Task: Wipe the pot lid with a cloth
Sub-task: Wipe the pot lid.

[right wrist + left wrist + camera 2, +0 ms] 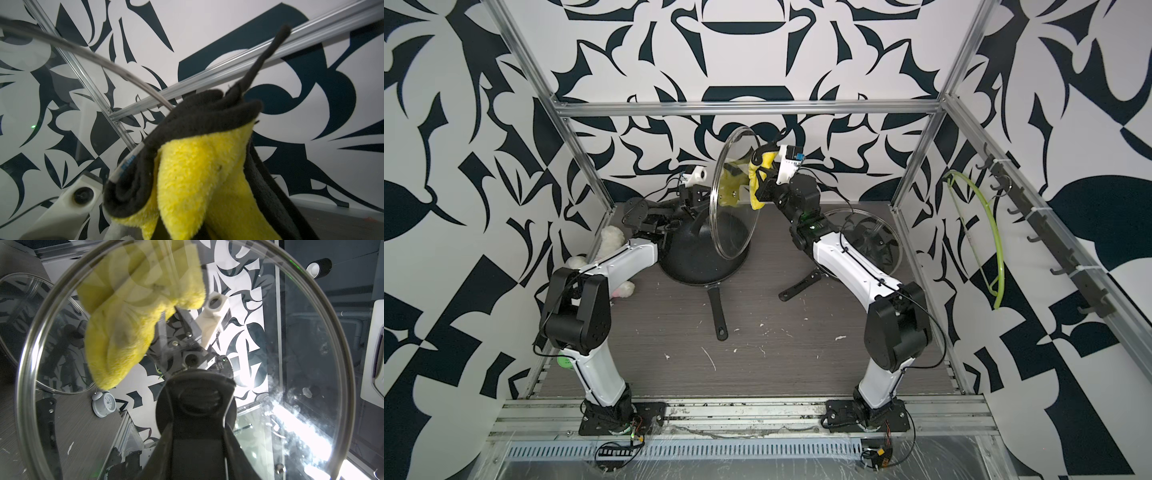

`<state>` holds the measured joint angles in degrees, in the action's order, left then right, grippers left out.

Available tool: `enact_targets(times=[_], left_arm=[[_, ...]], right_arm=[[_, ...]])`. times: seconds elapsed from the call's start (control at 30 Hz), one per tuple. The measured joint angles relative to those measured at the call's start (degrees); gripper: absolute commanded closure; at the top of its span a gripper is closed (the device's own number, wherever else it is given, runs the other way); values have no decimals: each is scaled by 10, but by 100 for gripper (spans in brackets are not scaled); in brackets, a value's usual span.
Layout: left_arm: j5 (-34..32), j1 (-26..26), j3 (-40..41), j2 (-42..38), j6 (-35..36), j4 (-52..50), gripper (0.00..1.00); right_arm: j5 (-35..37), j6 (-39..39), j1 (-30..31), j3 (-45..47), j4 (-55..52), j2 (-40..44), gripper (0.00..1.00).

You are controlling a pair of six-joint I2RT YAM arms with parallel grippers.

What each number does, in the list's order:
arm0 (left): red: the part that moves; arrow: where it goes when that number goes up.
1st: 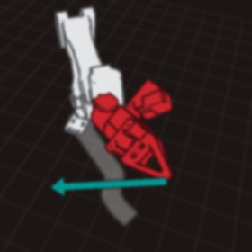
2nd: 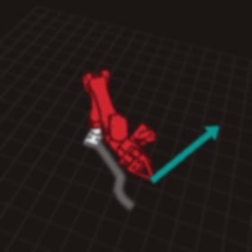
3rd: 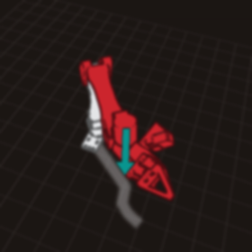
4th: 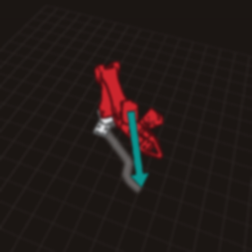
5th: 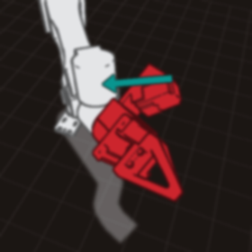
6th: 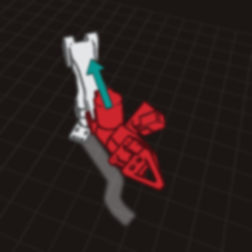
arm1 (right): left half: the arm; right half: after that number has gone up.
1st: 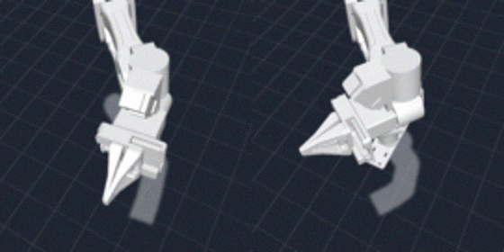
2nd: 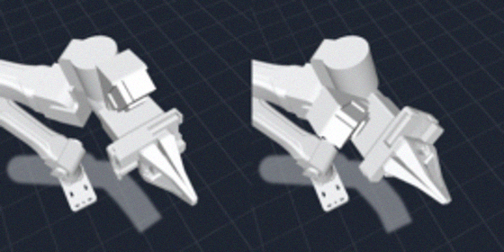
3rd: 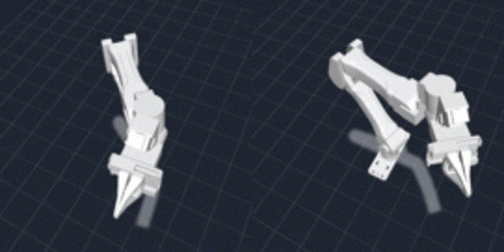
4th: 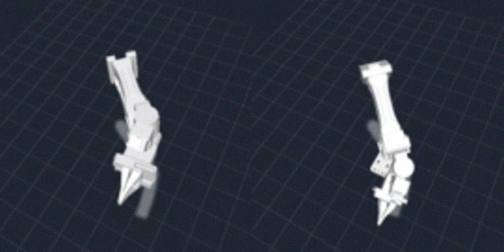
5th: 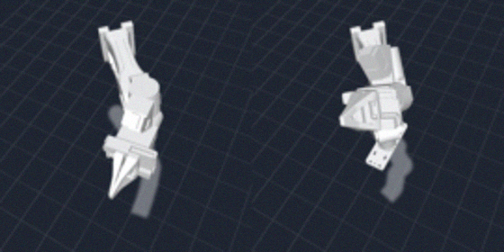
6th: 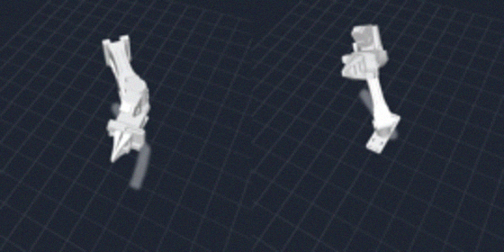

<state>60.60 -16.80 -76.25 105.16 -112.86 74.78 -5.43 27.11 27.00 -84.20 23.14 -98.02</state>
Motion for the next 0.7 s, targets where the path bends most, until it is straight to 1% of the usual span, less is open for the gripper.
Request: enact_targets(times=[0.2, 0.37, 0.57, 0.7], left_arm=[[-12, 0, 0, 0, 5, -2, 100], [-49, -2, 0, 0, 9, -4, 100], [-92, -2, 0, 3, 16, -4, 100], [-103, -1, 0, 10, 19, -4, 100]], right_arm=[[-23, 34, 1, 106, 35, 23, 100], [-45, 57, 11, 178, 64, 52, 100], [-83, 59, 36, 217, 80, 91, 100], [-103, 54, 56, 230, 75, 124, 100]])
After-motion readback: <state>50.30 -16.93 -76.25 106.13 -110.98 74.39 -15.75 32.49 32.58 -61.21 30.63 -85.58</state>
